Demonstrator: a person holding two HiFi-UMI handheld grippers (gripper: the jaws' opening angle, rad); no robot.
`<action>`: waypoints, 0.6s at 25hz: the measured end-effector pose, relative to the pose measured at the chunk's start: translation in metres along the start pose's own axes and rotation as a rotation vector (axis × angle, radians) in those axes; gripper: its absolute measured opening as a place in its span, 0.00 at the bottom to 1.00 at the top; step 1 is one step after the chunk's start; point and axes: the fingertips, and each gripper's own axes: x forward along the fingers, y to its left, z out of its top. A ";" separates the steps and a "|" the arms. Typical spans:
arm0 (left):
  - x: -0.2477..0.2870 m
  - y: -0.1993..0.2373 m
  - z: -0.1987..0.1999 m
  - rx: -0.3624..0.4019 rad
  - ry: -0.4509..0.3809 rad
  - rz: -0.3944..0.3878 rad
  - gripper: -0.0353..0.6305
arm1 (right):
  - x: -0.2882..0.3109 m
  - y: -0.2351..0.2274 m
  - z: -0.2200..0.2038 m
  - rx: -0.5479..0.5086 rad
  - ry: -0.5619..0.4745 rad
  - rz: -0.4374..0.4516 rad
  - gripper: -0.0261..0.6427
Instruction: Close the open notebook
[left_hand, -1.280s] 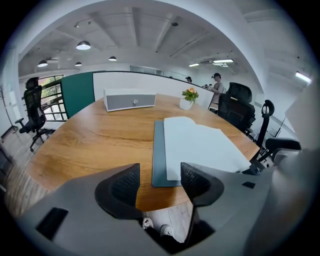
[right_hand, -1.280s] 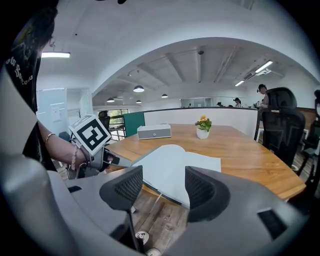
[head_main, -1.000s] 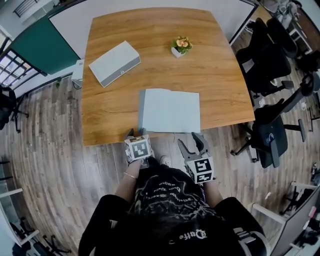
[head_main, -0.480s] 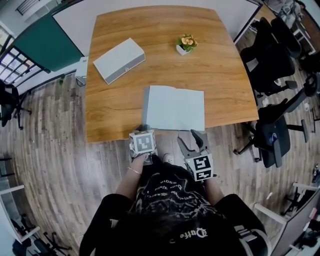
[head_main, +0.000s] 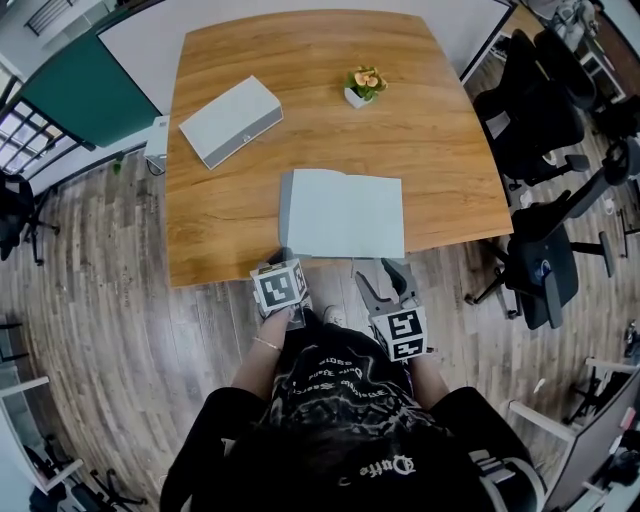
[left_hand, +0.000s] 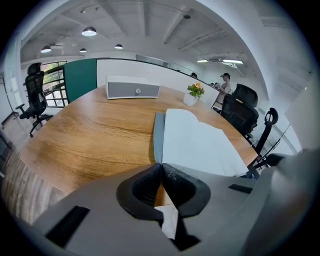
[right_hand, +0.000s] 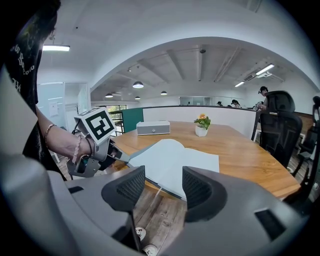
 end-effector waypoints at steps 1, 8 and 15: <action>-0.002 -0.001 0.002 0.001 -0.013 -0.004 0.10 | 0.000 -0.001 -0.001 0.003 -0.001 -0.003 0.37; -0.019 -0.011 0.012 0.072 -0.096 -0.025 0.10 | -0.003 -0.004 0.002 0.018 -0.017 -0.007 0.36; -0.033 -0.021 0.024 0.053 -0.163 -0.061 0.10 | -0.007 -0.007 -0.004 0.028 -0.018 -0.015 0.35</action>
